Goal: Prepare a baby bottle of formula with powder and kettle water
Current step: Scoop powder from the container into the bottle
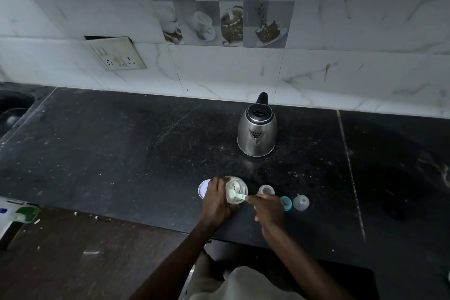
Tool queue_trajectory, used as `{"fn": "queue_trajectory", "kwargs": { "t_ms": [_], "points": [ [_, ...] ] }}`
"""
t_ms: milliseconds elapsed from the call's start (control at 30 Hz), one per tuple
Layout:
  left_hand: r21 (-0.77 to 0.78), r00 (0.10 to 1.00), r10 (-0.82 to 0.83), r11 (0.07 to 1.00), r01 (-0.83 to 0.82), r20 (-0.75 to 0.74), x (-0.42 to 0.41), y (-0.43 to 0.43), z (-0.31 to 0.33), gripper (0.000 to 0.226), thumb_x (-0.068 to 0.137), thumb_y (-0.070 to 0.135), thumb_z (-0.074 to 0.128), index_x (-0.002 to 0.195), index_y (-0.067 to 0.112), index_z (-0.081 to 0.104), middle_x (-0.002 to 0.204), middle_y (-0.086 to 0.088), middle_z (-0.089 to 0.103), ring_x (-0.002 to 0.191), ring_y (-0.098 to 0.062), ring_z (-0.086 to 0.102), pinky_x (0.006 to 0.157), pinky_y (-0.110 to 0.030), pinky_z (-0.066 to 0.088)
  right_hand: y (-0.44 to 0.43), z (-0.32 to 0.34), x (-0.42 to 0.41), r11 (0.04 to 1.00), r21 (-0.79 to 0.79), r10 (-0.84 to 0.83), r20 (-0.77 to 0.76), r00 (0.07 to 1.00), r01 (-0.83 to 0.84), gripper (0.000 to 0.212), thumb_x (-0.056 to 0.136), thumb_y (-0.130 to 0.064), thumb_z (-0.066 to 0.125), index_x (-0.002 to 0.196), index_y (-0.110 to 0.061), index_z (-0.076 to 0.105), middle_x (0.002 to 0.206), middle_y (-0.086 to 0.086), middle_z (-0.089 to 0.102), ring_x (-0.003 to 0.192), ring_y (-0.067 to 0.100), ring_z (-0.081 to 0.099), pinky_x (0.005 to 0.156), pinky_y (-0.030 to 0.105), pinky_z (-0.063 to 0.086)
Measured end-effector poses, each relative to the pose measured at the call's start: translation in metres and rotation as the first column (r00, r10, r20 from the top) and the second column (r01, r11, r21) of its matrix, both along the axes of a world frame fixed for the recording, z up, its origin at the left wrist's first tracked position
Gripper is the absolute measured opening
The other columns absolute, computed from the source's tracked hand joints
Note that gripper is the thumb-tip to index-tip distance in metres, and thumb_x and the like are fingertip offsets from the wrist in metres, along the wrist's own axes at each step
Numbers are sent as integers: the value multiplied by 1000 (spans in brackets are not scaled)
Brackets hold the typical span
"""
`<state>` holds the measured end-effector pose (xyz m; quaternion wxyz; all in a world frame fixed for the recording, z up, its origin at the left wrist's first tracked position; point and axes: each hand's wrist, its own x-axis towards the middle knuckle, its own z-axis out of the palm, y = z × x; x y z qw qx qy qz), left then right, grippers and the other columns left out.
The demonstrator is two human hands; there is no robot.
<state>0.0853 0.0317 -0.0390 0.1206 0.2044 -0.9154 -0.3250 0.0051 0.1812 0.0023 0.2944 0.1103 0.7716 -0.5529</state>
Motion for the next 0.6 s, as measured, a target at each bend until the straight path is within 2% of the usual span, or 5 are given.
{"fn": "queue_trajectory", "kwargs": {
  "t_ms": [133, 233, 333, 400, 600],
  "points": [
    [-2, 1000, 13, 1000, -13, 15, 0, 1, 0, 73, 67, 38, 88, 128, 16, 54, 117, 0, 56, 104, -19, 51, 82, -35, 48, 6, 5, 6, 997, 15, -71, -15, 997, 71, 12, 83, -18, 85, 76, -12, 79, 55, 2, 61, 37, 13, 48, 41, 24, 40],
    [3, 999, 46, 999, -46, -12, -1, 2, 0, 73, 67, 36, 90, 128, 16, 55, 118, 1, 55, 107, -16, 50, 85, -29, 43, 8, 3, 9, 993, 92, 85, -209, 974, -67, 6, 88, -23, 81, 83, -20, 82, 62, -2, 72, 46, 12, 59, 52, 32, 52],
    [1, 999, 41, 999, -41, 1, -1, 1, -3, 74, 68, 40, 90, 129, 16, 55, 119, 2, 55, 108, -17, 51, 86, -28, 42, 11, -5, 13, 897, 390, 390, -478, 787, -208, 2, 88, -29, 81, 86, -27, 81, 77, -9, 77, 67, 8, 70, 59, 33, 56],
    [-5, 999, 37, 999, -37, 4, -1, 0, -5, 75, 68, 40, 89, 131, 15, 55, 120, 1, 55, 108, -18, 51, 86, -31, 44, 13, -11, 13, 879, 429, 431, -530, 730, -208, 3, 86, -28, 83, 85, -28, 81, 77, -9, 77, 67, 9, 70, 55, 28, 53],
    [-9, 999, 35, 999, -35, -4, 0, 1, -3, 77, 65, 38, 89, 129, 17, 53, 121, 0, 55, 108, -16, 48, 85, -29, 41, 21, -24, 11, 935, 314, 306, -490, 816, -163, 8, 89, -23, 81, 90, -30, 83, 80, -13, 77, 75, 5, 72, 70, 34, 58]
  ]
}}
